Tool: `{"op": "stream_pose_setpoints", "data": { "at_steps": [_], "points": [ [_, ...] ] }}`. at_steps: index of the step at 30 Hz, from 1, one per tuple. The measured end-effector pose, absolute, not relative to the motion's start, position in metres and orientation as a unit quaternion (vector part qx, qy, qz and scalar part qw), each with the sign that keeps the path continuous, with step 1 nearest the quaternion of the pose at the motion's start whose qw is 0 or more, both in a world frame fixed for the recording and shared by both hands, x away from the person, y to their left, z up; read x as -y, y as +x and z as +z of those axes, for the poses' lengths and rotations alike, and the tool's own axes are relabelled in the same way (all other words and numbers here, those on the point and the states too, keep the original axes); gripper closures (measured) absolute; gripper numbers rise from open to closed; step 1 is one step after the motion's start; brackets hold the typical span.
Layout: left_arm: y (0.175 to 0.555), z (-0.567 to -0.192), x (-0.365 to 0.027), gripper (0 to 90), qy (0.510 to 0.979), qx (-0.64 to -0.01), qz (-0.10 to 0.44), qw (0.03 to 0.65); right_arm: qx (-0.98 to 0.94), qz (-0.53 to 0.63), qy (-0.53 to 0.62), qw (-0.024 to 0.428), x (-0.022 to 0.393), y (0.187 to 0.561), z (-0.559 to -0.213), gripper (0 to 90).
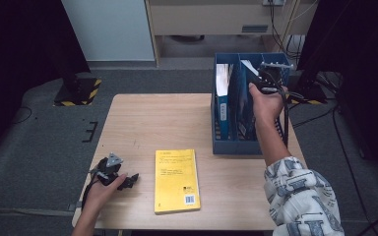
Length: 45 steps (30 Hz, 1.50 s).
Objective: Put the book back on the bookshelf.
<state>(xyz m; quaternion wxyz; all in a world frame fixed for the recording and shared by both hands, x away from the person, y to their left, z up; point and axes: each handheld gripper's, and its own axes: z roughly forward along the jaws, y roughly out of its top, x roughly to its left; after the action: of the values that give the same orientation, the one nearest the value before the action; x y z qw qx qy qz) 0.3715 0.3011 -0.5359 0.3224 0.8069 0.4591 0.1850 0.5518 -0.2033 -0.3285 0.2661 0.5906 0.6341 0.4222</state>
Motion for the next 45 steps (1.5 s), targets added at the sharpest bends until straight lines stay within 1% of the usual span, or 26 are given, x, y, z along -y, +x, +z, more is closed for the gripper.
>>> {"op": "stream_pose_setpoints", "data": {
  "at_steps": [22, 34, 45],
  "points": [
    [0.372, -0.536, -0.300, 0.0, 0.807, -0.458, 0.184, 0.323, -0.643, 0.410, 0.584, 0.278, 0.192, 0.553, -0.334, 73.8],
    [0.372, -0.536, -0.300, 0.0, 0.808, -0.456, 0.184, 0.323, -0.644, 0.408, 0.586, 0.274, 0.190, 0.555, -0.340, 73.7],
    [0.372, -0.536, -0.300, 0.0, 0.807, -0.457, 0.185, 0.324, -0.662, 0.382, 0.587, 0.265, 0.192, 0.545, -0.337, 73.0]
  ]
}}
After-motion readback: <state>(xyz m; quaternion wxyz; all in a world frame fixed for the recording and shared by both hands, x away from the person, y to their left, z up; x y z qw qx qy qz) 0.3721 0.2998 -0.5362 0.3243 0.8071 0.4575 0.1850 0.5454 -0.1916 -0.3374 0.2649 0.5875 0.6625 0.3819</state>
